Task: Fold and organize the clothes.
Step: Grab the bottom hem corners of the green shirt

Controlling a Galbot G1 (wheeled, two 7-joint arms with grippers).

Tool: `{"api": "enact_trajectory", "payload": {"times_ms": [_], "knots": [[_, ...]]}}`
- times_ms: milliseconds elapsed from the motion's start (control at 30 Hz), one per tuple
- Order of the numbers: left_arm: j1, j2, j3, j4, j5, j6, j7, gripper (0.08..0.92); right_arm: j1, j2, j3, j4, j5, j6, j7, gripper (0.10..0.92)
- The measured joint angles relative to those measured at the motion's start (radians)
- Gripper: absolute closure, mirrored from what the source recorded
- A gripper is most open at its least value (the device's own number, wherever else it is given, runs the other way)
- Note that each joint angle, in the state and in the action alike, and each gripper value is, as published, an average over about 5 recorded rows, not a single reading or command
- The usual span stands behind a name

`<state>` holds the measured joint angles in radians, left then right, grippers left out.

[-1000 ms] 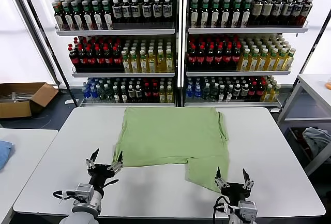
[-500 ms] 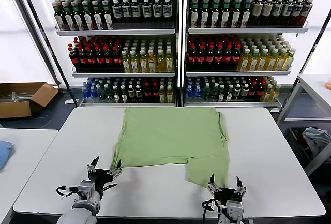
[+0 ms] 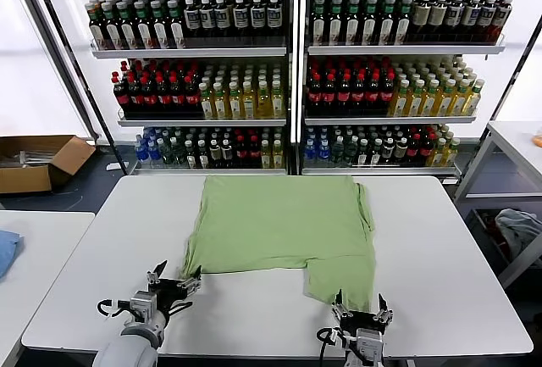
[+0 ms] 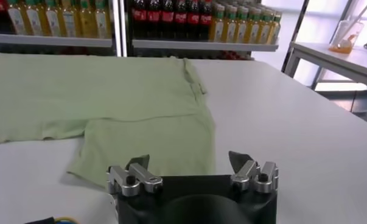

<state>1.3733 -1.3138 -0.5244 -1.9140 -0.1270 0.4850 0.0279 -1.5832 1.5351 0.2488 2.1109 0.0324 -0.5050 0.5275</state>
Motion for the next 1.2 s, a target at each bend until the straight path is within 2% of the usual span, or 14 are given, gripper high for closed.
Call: {"api": "enact_trajectory", "payload": {"times_ms": [100, 200, 833, 967, 1200], "knots": [[-0.006, 0.004, 0.006, 0.009, -0.013, 0.007, 0.003, 0.249, -0.001, 0.006, 0.001, -0.009, 0.005, 0.002, 0.000, 0.238], [-0.011, 0.008, 0.010, 0.016, -0.024, 0.014, 0.005, 0.334, -0.003, 0.012, 0.000, -0.018, 0.010, 0.009, 0.001, 0.313], [0.008, 0.000, 0.032, 0.016, -0.018, 0.031, 0.000, 0.877, -0.027, 0.023, 0.012, -0.040, 0.070, 0.052, 0.007, 0.863], [0.018, -0.008, 0.036, 0.008, -0.010, 0.028, 0.001, 0.915, -0.041, 0.013, 0.006, -0.026, 0.072, 0.068, -0.007, 0.918], [0.043, -0.015, 0.033, -0.021, 0.001, 0.014, 0.005, 0.916, -0.081, -0.015, -0.010, 0.045, 0.082, 0.088, -0.023, 0.918]]}}
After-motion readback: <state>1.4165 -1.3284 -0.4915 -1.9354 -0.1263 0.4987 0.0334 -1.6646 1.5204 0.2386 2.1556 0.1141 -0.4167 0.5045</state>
